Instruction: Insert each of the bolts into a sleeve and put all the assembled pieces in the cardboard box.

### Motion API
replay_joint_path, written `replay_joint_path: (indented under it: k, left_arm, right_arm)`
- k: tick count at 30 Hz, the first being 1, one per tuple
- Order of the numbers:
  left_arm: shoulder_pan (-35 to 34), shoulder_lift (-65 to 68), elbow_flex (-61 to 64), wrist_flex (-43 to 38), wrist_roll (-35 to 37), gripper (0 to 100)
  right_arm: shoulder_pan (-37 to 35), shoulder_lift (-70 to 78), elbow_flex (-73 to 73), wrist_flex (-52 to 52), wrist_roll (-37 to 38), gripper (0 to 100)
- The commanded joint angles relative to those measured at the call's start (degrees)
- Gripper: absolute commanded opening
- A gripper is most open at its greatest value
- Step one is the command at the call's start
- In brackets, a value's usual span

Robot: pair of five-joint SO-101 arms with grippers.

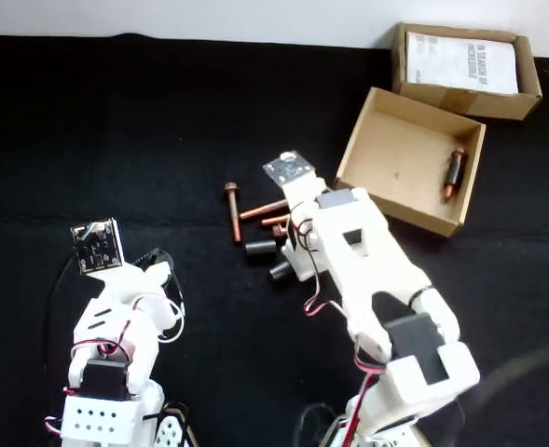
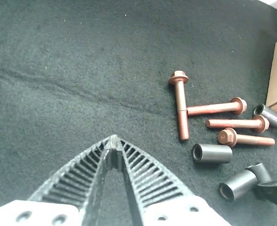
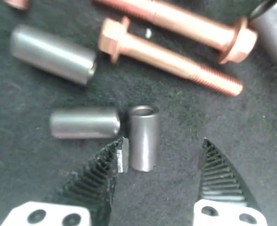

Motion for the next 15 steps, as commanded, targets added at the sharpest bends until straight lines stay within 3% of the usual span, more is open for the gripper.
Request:
replay_joint_path:
  k: [1, 5, 10, 15]
  left_arm:
    - [-0.2, -1.9, 1.0, -0.1, -0.3, 2]
    - [-0.2, -1.9, 1.0, -0.1, -0.3, 2]
    - [-0.2, -1.9, 1.0, -0.1, -0.3, 2]
    - [-0.2, -1.9, 1.0, -0.1, -0.3, 2]
  right_arm:
    - [-0.7, 2.2, -1.4, -2.2, -4.4, 22.4]
    - [-2.2, 6.9, -1.7, -2.8, -7.5, 21.1]
    - [-2.2, 7.7, -3.6, -2.6, -7.6, 1.3]
    - [-1.5, 7.7, -3.8, 0.0, -7.4, 0.6]
